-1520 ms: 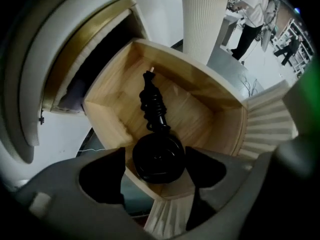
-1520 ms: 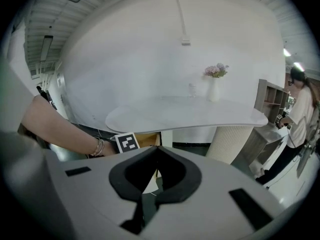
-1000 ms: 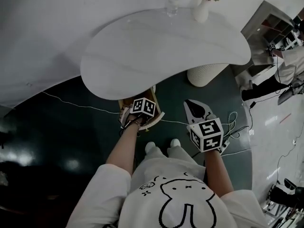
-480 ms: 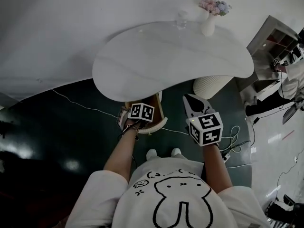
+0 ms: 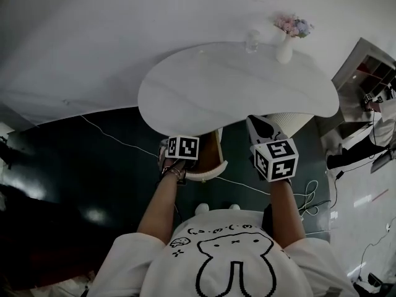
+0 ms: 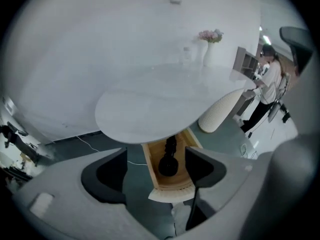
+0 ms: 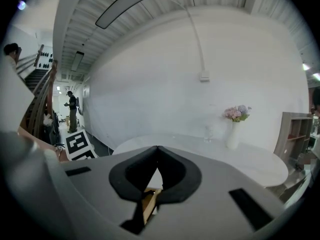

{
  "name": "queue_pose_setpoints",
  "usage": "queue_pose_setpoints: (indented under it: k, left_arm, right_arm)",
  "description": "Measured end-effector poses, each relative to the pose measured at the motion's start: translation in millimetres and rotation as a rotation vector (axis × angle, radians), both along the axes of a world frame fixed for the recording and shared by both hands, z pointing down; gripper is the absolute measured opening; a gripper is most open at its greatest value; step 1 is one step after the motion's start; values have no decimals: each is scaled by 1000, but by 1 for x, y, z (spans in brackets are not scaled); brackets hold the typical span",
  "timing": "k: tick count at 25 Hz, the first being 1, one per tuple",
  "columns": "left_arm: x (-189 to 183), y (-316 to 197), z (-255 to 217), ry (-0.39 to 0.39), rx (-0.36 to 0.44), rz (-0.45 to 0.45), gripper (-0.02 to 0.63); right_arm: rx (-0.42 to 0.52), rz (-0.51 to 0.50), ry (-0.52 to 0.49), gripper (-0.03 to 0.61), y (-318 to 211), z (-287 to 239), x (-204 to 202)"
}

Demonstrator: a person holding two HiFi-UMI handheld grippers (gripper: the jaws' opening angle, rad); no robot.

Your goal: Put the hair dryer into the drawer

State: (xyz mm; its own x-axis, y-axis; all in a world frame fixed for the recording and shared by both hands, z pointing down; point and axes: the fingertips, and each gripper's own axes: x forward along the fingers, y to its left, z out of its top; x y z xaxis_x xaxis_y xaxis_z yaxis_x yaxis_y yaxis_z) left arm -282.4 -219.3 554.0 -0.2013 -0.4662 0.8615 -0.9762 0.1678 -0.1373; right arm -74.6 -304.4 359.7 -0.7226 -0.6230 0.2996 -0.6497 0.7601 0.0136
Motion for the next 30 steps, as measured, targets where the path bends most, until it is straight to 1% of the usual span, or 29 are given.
queue_pose_setpoints:
  k: [2, 4, 11, 14, 16, 18, 22, 27, 28, 30]
  left_arm:
    - [3, -4, -15, 51, 52, 0, 360]
    - [5, -8, -34, 84, 114, 3, 360]
    - [6, -23, -107, 105, 348, 37, 360]
    - [8, -29, -149, 133, 495, 66, 360]
    - [7, -30, -181, 135, 609, 82, 360]
    - [6, -28, -210, 125, 708, 99, 360]
    - [8, -24, -256, 79, 854, 150, 360]
    - [10, -17, -303, 11, 982, 191, 359]
    - [10, -14, -311, -6, 1004, 199, 353]
    - [12, -7, -325, -64, 1046, 215, 315]
  right_arm:
    - [20, -5, -3, 2, -4, -9, -2]
    - [43, -12, -8, 2, -5, -19, -4]
    - [116, -33, -22, 2, -2, -49, -10]
    - [133, -34, -55, 2, -2, -63, -11]
    - [147, -38, -85, 2, -2, -74, -13]
    - [174, -41, -105, 2, 1, -86, -13]
    - [237, -43, -125, 2, 2, -107, -10]
    - [293, -40, -164, 2, 4, -134, -7]
    - [303, -40, -171, 2, 5, -138, -6]
    - [326, -43, -185, 2, 8, -147, -5]
